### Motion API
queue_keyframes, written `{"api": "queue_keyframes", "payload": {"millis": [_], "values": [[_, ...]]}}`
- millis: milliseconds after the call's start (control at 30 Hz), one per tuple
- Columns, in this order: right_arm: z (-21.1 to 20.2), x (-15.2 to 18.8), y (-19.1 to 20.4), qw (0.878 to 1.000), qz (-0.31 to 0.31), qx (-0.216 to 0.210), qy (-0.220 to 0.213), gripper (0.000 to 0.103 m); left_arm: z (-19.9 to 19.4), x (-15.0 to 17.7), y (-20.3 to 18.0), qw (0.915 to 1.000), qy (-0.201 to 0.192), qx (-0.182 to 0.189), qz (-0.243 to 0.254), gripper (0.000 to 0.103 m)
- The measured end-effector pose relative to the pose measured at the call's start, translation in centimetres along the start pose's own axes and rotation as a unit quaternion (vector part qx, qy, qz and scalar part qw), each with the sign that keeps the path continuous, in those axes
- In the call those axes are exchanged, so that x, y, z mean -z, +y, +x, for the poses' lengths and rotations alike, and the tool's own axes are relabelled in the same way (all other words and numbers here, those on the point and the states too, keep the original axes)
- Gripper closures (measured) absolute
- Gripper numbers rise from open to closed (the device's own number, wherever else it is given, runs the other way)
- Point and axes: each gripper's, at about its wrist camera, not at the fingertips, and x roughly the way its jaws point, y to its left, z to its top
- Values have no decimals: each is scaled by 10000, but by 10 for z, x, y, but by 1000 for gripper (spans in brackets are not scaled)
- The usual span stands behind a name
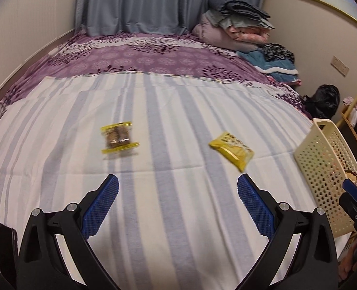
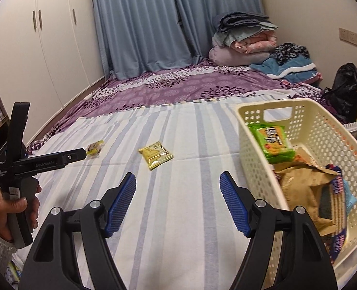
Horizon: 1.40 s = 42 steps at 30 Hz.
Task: Organize snacks
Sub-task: 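Move both open grippers back over the remaining snacks on the bed, then grasp the yellow-wrapped cookie with the left gripper while the right grasps the yellow bibizan pack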
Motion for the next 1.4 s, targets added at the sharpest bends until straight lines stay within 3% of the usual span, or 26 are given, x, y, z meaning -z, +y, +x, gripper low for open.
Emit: {"api": "queue_keyframes", "payload": {"millis": [433, 1000, 1167, 1300, 1400], "values": [[53, 3, 23, 9982, -282, -161, 495, 31, 35, -9, 54, 9983, 135, -247, -517, 3], [115, -4, 32, 9949, -412, -206, 894, 31, 108, -45, 79, 9966, 268, -595, -511, 3], [129, -7, 35, 9940, -453, -214, 974, 31, 123, -50, 84, 9963, 343, -569, -541, 18], [140, -11, 37, 9935, -494, -216, 1001, 31, 128, -49, 88, 9960, 337, -619, -544, 21], [149, -16, 38, 9931, -556, -221, 1009, 31, 127, -50, 89, 9960, 294, -717, -448, 31]]}}
